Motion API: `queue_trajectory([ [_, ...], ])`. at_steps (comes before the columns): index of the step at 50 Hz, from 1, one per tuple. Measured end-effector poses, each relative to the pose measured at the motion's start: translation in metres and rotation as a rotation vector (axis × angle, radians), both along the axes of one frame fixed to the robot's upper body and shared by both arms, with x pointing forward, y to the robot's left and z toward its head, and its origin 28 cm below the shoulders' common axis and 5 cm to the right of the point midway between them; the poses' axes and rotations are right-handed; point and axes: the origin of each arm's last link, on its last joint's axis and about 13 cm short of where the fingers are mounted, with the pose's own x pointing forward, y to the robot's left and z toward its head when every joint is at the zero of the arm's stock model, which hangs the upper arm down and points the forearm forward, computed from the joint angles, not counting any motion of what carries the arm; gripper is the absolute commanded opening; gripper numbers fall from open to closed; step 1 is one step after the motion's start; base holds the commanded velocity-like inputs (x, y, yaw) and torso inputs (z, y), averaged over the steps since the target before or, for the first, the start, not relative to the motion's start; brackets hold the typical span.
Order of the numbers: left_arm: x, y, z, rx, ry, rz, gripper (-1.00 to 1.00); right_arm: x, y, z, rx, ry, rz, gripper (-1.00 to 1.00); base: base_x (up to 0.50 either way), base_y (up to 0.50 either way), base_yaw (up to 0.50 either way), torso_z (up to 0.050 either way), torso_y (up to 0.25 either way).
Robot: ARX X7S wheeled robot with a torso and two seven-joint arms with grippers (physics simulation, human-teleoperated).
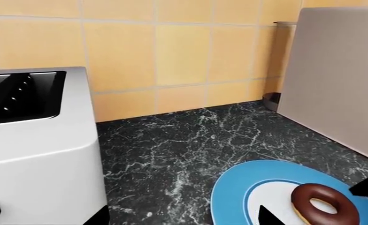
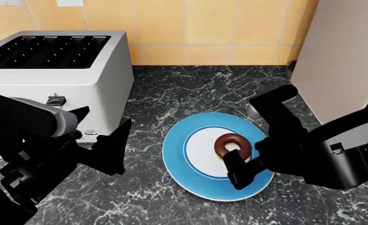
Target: Move the dessert items from the plate to the tray.
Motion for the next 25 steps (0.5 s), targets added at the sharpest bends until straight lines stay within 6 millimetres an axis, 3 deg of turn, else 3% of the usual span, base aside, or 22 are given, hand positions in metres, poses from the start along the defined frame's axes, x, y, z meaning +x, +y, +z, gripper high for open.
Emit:
queue_trajectory([
  [25,-0.0008,0.0013,-0.0006,-0.002,0.000,0.004,1.00,0.0068,0.0028,-0.0049,-0.002,0.018,0.008,1.00,0.00,0.00,0.00,0.000,0.000],
])
